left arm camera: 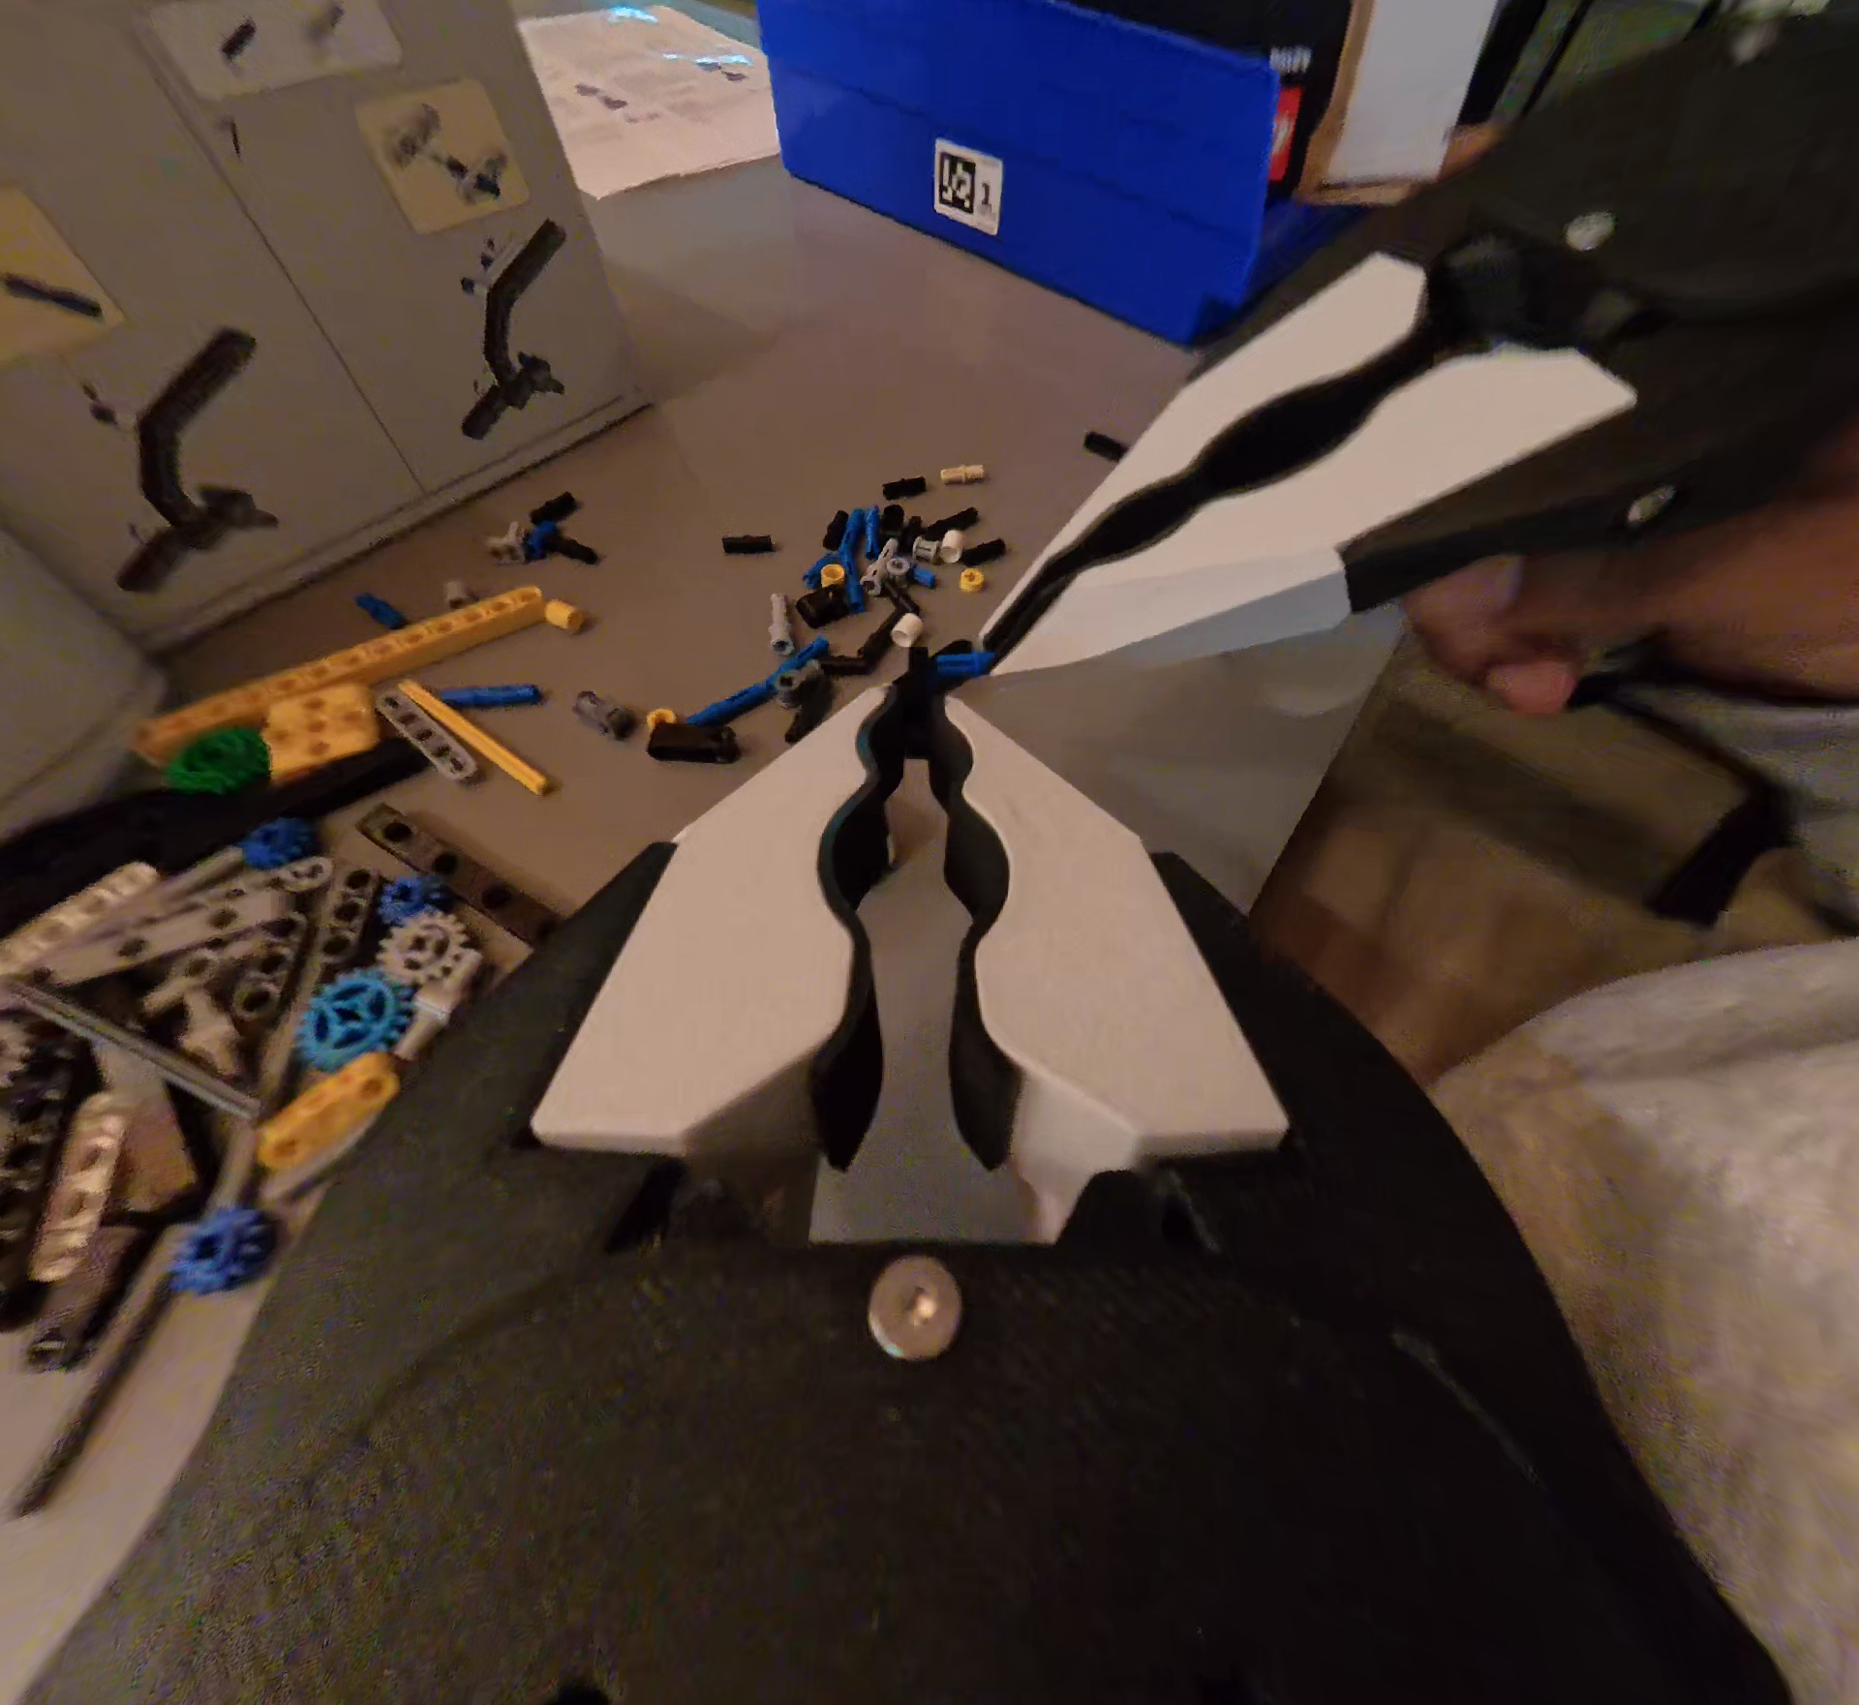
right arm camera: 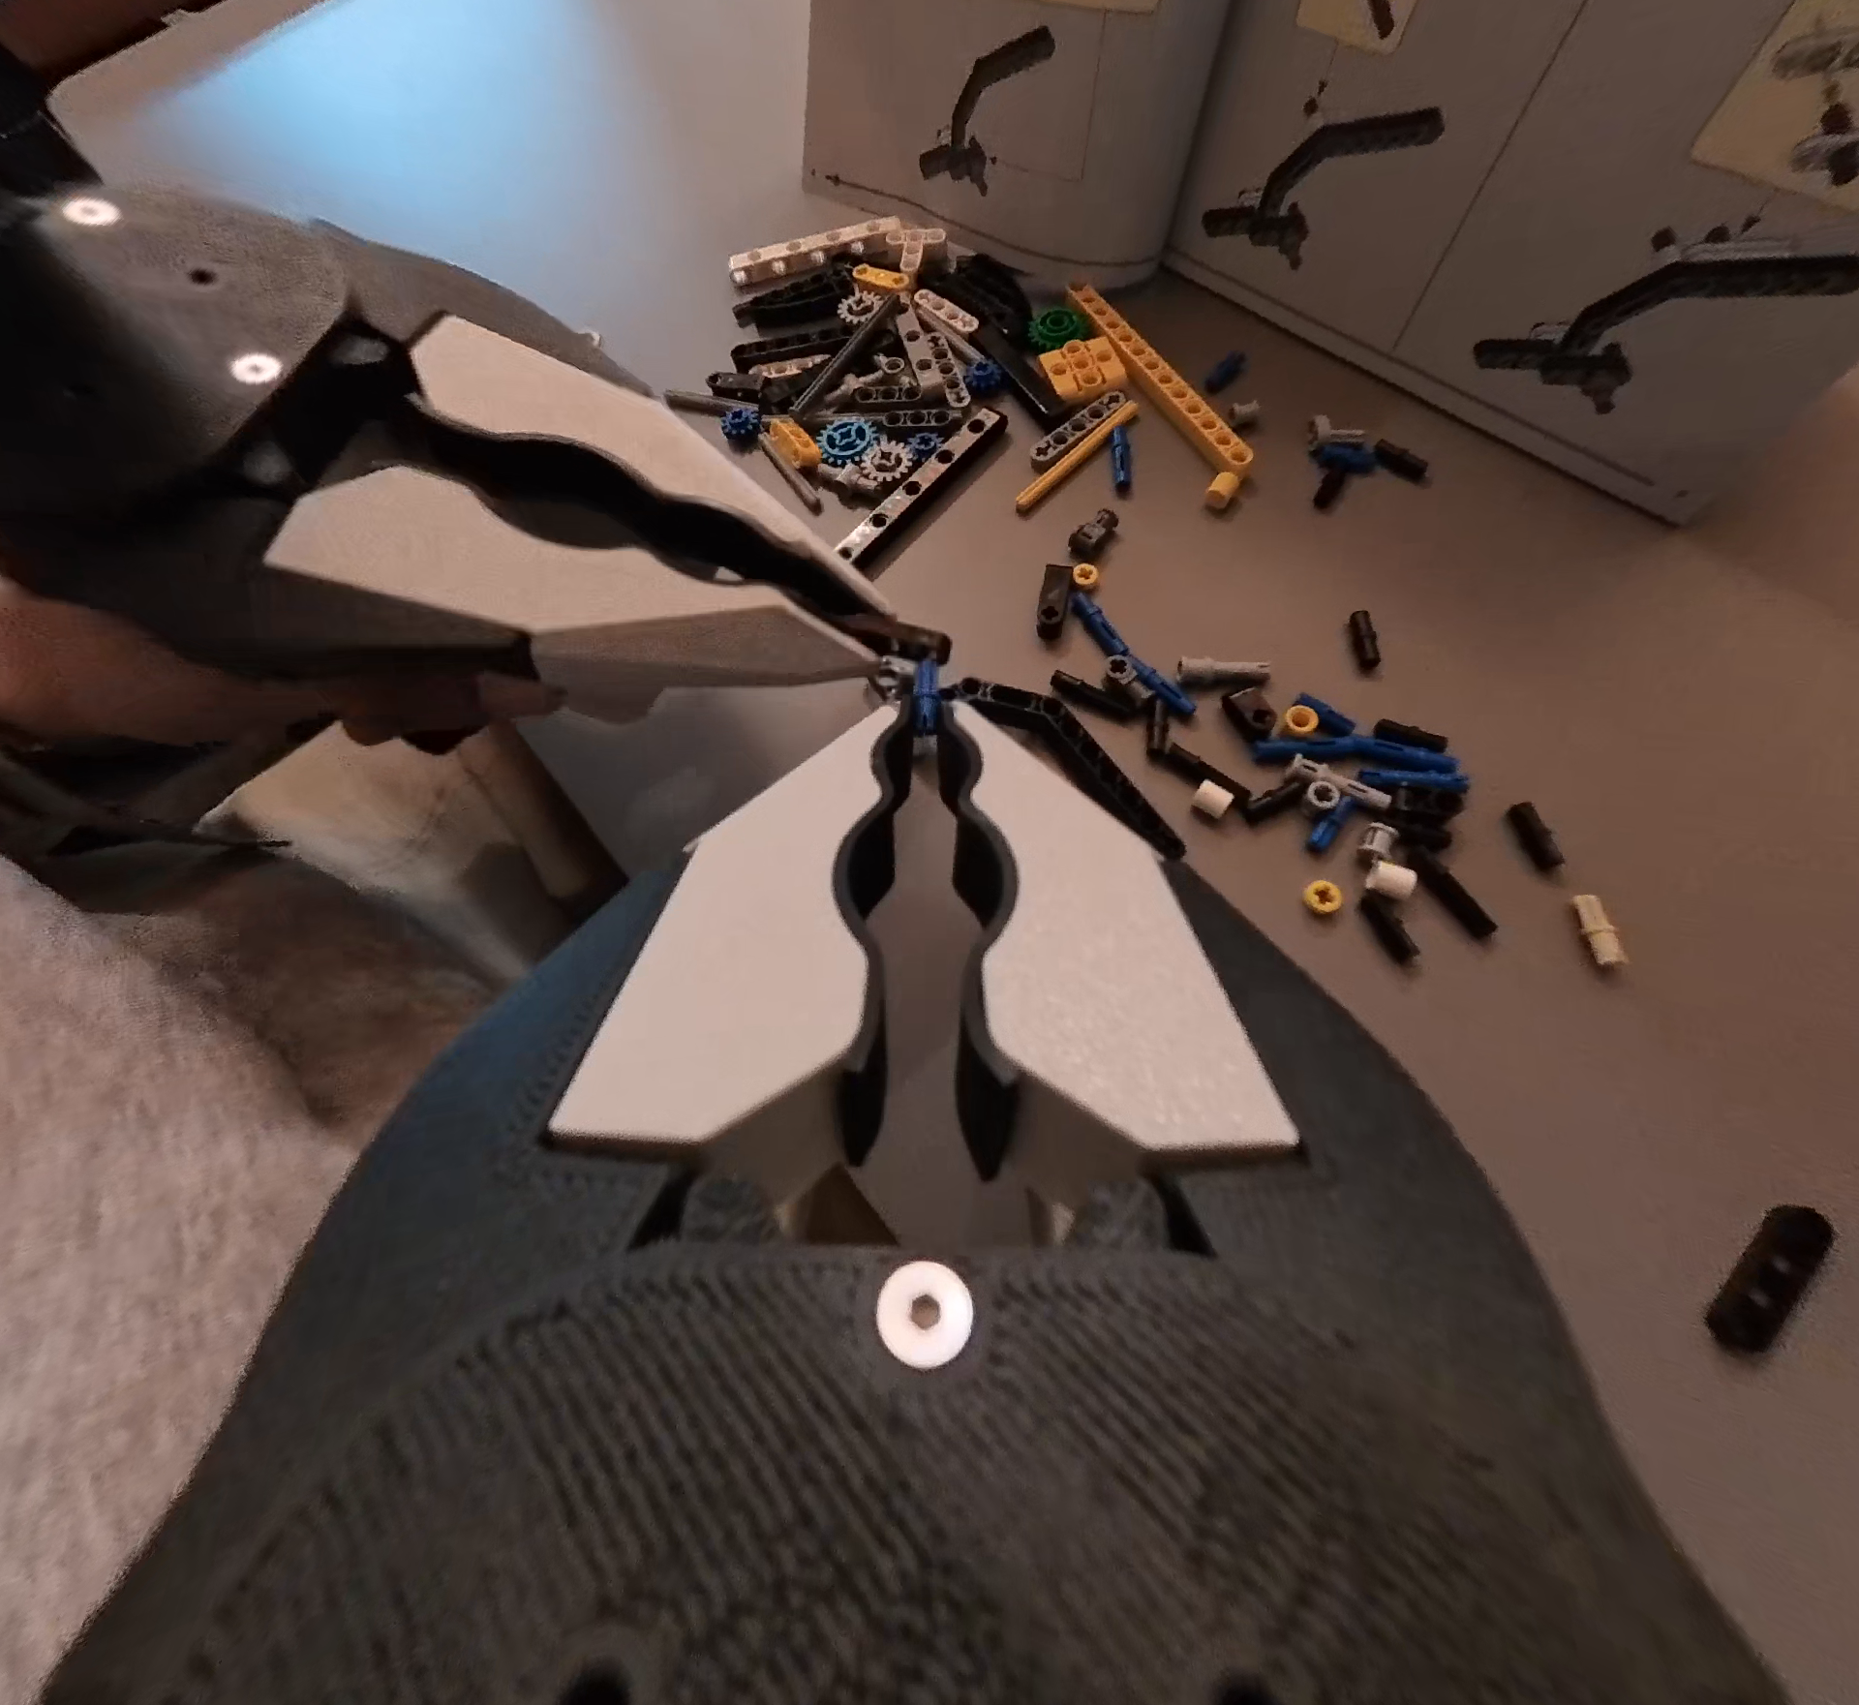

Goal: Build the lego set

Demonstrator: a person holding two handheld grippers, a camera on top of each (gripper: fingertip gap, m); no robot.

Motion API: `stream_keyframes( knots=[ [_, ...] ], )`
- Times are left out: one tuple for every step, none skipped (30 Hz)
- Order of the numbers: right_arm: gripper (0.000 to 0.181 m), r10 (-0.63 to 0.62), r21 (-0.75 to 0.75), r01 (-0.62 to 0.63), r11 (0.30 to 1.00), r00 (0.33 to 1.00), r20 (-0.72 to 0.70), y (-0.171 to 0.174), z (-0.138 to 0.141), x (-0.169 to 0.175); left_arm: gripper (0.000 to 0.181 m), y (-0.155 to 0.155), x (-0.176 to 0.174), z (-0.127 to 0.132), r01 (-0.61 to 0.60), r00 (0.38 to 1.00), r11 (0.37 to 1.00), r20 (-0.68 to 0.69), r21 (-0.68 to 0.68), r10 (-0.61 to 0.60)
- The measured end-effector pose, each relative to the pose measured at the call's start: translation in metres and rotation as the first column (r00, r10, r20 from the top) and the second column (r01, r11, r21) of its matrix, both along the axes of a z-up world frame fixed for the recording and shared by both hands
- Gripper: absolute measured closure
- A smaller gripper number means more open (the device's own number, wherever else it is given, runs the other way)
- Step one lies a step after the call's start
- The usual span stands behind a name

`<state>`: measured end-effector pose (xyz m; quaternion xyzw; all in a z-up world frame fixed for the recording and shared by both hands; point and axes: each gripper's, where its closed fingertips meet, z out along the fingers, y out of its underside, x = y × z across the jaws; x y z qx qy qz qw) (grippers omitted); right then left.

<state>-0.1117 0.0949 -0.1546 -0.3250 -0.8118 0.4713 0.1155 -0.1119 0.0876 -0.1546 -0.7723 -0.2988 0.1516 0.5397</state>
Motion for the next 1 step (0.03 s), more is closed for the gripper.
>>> stream_keyframes(
  knots=[
    [0.179,0.004,-0.009,-0.004,1.0,1.0,-0.018,-0.0005,0.0033,-0.0001,0.179,-0.0009,-0.001,0.0013,-0.003,0.999,0.998,0.051,0.056,0.0]
  ],
)
